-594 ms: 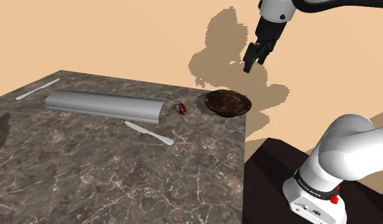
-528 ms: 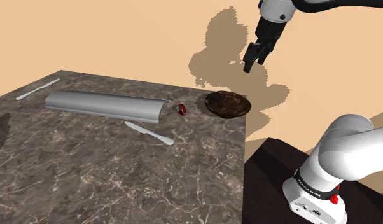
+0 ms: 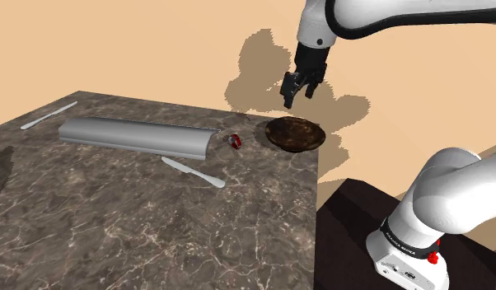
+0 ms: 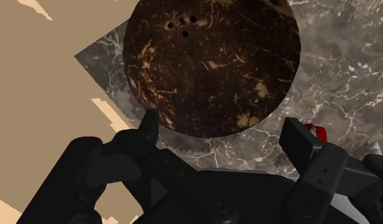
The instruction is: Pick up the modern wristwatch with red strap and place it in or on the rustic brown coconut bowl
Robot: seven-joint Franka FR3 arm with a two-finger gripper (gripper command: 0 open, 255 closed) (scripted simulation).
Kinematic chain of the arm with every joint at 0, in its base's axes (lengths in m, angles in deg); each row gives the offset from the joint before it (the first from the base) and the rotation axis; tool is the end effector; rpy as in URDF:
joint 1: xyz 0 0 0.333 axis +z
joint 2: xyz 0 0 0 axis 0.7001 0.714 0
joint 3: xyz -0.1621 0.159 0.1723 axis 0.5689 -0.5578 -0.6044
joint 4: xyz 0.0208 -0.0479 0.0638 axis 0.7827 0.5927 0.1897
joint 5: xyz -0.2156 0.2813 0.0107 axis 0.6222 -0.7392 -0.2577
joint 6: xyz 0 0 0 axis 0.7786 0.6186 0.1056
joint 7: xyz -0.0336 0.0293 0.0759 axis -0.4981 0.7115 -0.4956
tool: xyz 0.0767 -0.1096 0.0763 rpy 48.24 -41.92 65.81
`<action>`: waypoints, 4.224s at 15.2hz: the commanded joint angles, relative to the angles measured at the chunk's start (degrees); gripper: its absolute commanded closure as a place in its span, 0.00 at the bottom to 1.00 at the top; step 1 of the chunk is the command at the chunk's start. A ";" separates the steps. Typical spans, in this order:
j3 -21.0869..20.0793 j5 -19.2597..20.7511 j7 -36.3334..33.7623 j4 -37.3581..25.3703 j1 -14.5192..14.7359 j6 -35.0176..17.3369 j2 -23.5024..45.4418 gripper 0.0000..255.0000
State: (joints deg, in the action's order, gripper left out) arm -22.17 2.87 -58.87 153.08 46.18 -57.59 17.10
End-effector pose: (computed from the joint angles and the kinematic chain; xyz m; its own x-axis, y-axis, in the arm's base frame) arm 0.3531 0.0748 0.5239 0.9883 -0.0608 0.1397 -0.0640 -0.9978 0.0183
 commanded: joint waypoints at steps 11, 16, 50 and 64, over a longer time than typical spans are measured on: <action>-9.63 -1.90 -15.78 -10.68 0.74 -8.53 23.09 0.00; -11.81 -0.56 -20.93 -15.80 1.40 -10.81 31.76 0.00; -11.79 -0.57 -21.04 -18.30 1.40 -8.16 31.61 1.00; -10.97 -1.26 -19.92 -25.44 0.85 1.32 29.18 1.00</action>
State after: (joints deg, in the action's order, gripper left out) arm -33.49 1.92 -79.47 126.99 47.28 -56.53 47.21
